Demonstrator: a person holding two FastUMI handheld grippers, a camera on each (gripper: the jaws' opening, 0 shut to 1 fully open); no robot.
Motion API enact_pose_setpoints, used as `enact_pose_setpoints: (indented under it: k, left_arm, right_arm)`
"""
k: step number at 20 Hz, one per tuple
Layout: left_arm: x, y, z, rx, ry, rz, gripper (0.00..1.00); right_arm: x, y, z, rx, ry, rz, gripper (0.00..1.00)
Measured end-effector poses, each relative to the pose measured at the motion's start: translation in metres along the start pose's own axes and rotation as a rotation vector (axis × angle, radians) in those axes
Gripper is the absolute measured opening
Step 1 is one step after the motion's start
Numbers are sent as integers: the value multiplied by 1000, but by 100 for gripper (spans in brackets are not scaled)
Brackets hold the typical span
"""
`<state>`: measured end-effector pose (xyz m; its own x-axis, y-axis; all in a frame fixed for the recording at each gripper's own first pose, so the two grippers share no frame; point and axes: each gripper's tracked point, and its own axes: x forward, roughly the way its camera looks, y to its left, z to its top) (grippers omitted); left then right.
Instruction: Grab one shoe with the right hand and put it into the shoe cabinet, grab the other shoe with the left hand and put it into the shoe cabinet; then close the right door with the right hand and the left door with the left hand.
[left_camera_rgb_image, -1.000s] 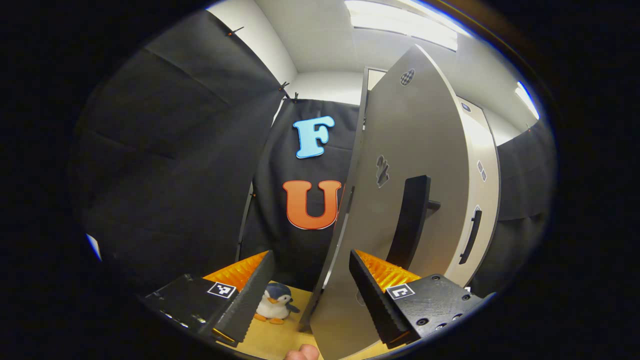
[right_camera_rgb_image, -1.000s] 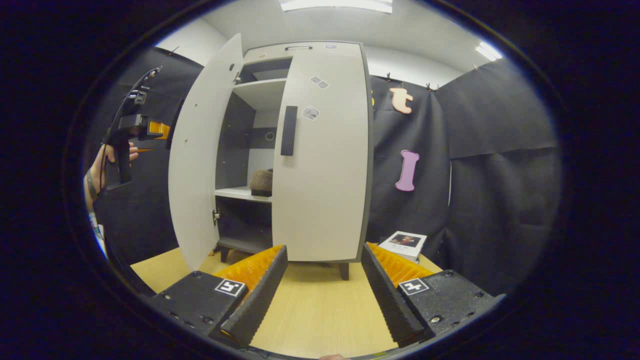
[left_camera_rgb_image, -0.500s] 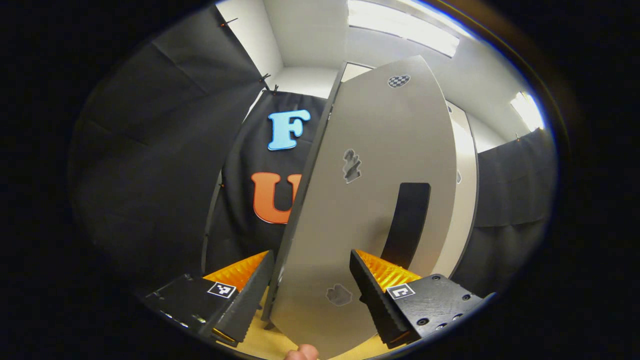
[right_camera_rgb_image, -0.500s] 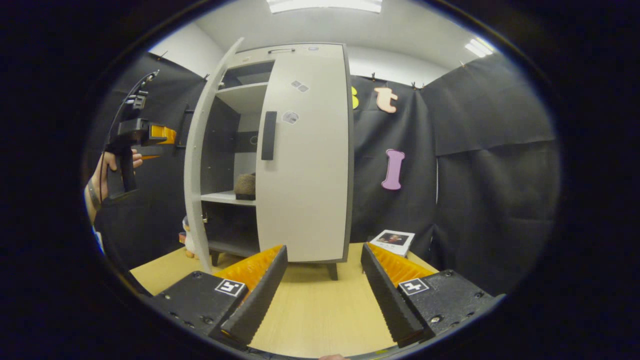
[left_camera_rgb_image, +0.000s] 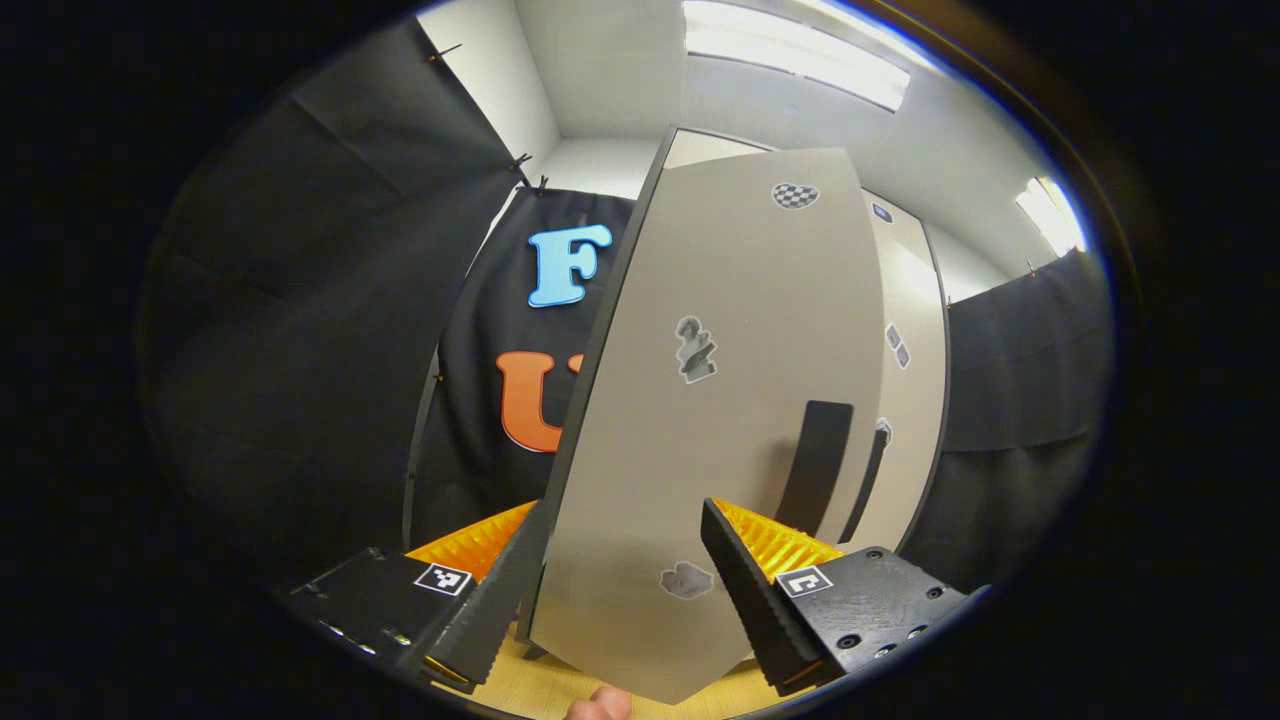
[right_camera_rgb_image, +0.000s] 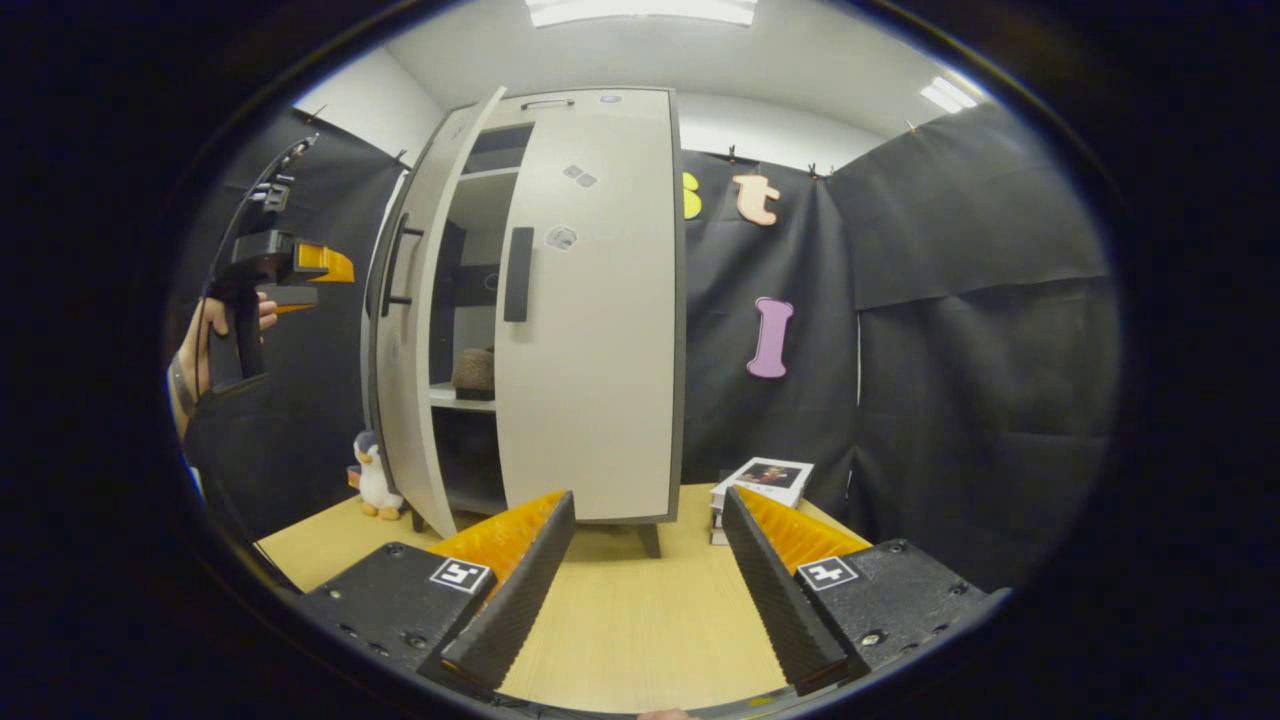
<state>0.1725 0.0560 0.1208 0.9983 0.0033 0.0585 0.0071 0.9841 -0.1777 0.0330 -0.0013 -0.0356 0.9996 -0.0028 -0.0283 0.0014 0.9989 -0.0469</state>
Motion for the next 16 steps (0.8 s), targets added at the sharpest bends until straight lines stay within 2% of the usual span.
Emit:
enact_pose_setpoints:
  k: [3,8,10,14,16]
  left_arm:
    - [-30,-13,0,36,-12,-19,94]
    - [-78,-30,-28,96,-74,-1,95]
    - [-93,-36,-52,122,-48,4,95]
    - [-118,-55,-106,79,45,-21,95]
    - [-128,-59,-128,97,65,-27,95]
  right_arm:
    - [2,3,-3,6,14,16,97]
    - [6,14,-14,-13,30,49,97]
    - [4,20,-18,-13,37,63,97]
    - [-4,24,-21,-21,48,74,97]
    - [-7,24,-21,-22,52,82,97]
